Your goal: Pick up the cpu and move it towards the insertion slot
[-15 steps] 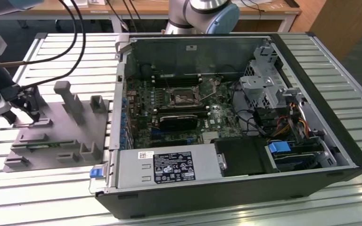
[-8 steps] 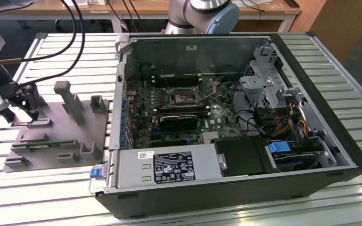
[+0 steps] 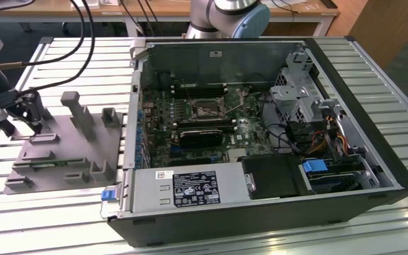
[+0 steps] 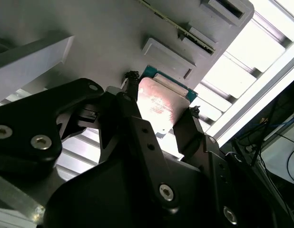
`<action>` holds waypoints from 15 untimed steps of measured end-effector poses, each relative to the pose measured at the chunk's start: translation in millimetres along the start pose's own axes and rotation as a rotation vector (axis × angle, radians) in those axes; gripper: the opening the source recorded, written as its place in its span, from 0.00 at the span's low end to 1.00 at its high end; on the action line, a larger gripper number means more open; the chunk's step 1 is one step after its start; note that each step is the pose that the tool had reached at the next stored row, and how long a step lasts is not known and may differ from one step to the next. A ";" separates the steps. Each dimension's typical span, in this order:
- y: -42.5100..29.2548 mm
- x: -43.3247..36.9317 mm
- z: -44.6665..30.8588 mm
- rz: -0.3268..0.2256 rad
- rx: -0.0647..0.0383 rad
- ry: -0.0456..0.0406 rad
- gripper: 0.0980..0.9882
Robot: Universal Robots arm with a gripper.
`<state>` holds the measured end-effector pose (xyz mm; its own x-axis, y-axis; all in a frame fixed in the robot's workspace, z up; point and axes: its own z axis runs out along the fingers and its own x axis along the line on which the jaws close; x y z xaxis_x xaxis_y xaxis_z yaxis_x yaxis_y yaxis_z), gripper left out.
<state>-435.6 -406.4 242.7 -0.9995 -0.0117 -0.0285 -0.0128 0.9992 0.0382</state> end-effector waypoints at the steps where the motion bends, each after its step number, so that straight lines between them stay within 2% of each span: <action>1: 0.0 0.0 -0.8 0.000 0.000 0.0000 0.50; 5: 0.2 -0.1 -4.9 0.000 0.000 -0.0005 0.50; 15: 0.9 -0.6 -21.9 0.000 0.000 -0.0010 0.50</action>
<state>-435.6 -406.4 264.6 -0.9995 -0.0117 -0.0295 -0.0128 0.9992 0.0381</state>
